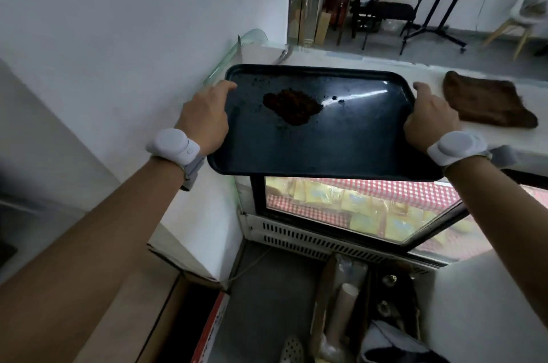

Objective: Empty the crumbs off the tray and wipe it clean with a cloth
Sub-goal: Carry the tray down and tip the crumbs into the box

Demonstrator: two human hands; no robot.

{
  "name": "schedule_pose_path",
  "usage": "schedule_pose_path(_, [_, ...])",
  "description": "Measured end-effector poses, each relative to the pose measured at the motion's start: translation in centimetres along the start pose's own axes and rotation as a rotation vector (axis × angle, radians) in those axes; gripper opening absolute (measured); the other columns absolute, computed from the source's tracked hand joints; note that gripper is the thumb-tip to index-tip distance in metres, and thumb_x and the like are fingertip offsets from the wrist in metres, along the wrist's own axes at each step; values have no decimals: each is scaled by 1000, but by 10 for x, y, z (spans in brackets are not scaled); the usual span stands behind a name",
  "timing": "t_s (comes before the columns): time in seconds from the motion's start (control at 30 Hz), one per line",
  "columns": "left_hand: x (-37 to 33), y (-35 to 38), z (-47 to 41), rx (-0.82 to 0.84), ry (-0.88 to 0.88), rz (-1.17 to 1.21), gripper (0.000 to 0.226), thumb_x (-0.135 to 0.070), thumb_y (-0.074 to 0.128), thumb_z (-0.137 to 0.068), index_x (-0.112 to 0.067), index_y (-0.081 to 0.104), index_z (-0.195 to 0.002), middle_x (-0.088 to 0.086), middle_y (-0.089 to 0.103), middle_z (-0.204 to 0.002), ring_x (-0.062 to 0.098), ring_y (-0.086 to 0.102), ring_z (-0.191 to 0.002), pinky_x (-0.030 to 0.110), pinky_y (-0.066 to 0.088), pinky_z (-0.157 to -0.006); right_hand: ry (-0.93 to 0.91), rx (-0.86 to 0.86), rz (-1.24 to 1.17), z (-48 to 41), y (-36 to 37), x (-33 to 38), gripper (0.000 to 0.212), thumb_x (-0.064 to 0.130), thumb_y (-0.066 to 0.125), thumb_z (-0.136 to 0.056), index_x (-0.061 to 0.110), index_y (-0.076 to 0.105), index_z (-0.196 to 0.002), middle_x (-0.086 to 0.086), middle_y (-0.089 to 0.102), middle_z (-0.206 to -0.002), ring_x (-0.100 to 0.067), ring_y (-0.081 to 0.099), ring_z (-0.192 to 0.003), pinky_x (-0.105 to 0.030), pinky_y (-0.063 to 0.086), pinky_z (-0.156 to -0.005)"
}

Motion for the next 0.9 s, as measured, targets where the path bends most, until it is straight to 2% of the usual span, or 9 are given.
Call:
schedule_pose_path(0.2, [22, -9, 56, 10, -41, 26, 57, -6, 40, -96, -22, 36, -150, 19, 51, -136, 44, 54, -117, 50, 44, -98, 12, 83, 4, 39, 5, 15, 42, 5, 42, -93, 2, 43, -134, -34, 58, -118, -51, 56, -104, -49, 42, -84])
schedule_pose_path(0.33, [37, -19, 96, 13, -74, 17, 56, -9, 40, -97, -24, 35, -150, 18, 48, -135, 47, 56, -109, 50, 46, -92, -43, 57, 56, 72, 3, 27, 37, 3, 43, -93, -4, 47, -129, -36, 61, -110, -53, 59, -97, -49, 44, -81])
schedule_pose_path(0.43, [45, -29, 129, -4, -77, 22, 55, -10, 40, -97, -23, 36, -150, 18, 48, -133, 46, 57, -103, 48, 47, -88, -67, 53, 54, 95, 5, 33, 33, 4, 44, -93, -6, 50, -124, -35, 59, -115, -52, 58, -100, -51, 45, -84])
schedule_pose_path(0.57, [56, -40, 174, -2, -90, 29, 54, -9, 40, -98, -22, 36, -150, 18, 46, -134, 44, 57, -101, 48, 48, -88, -30, 103, 16, 128, 8, 41, 27, 3, 45, -92, -6, 51, -117, -35, 58, -111, -53, 59, -94, -44, 40, -69])
schedule_pose_path(0.73, [69, -50, 222, -1, -133, 26, 53, -8, 41, -97, -23, 37, -148, 17, 47, -131, 45, 57, -98, 50, 49, -86, -34, 118, -32, 168, 9, 53, 29, 7, 41, -94, -2, 47, -121, -38, 59, -107, -52, 57, -92, -41, 33, -68])
schedule_pose_path(0.9, [77, -60, 265, -24, -150, 37, 52, -8, 42, -98, -23, 38, -147, 16, 47, -130, 42, 58, -94, 49, 51, -81, -50, 159, -82, 196, 13, 63, 31, 11, 40, -97, 1, 47, -125, -34, 60, -108, -48, 58, -90, -40, 33, -70])
Point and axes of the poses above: each hand's wrist, its own z-axis away from the middle knuckle, its own y-axis out of the palm, x = y × z, the point moved 6 cm from there along -z, towards the middle knuckle
